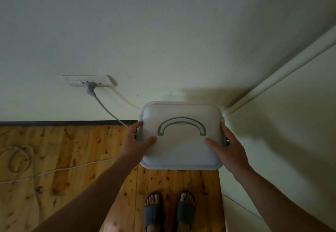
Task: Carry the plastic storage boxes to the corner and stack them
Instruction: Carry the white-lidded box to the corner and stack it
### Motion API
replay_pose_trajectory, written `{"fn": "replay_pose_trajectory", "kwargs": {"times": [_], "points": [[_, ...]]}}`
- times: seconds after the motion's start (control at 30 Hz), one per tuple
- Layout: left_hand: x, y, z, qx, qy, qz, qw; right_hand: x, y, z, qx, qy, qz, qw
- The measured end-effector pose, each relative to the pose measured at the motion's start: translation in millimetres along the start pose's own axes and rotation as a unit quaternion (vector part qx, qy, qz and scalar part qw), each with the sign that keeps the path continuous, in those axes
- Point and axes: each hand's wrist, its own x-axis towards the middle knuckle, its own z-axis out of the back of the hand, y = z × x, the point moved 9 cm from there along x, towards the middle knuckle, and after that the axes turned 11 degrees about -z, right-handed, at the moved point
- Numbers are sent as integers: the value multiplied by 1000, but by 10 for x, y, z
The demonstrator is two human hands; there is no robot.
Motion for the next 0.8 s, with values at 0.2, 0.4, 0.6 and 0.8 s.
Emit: {"fn": "replay_pose_trajectory", "kwargs": {"times": [0.2, 0.4, 0.6, 0.8], "points": [[221, 483, -290, -7, -3, 19, 1000, 475, -282, -201, -17, 3, -10, 1000], [482, 896, -539, -13, 0, 36, 999, 934, -500, -414, -18, 16, -13, 1000], [756, 1087, -711, -9, 9, 42, 999, 1257, -665, -585, -24, 21, -26, 999], [861, 1213, -808, 2, 20, 50, 999, 1386, -760, -662, -44, 26, -37, 998]]}}
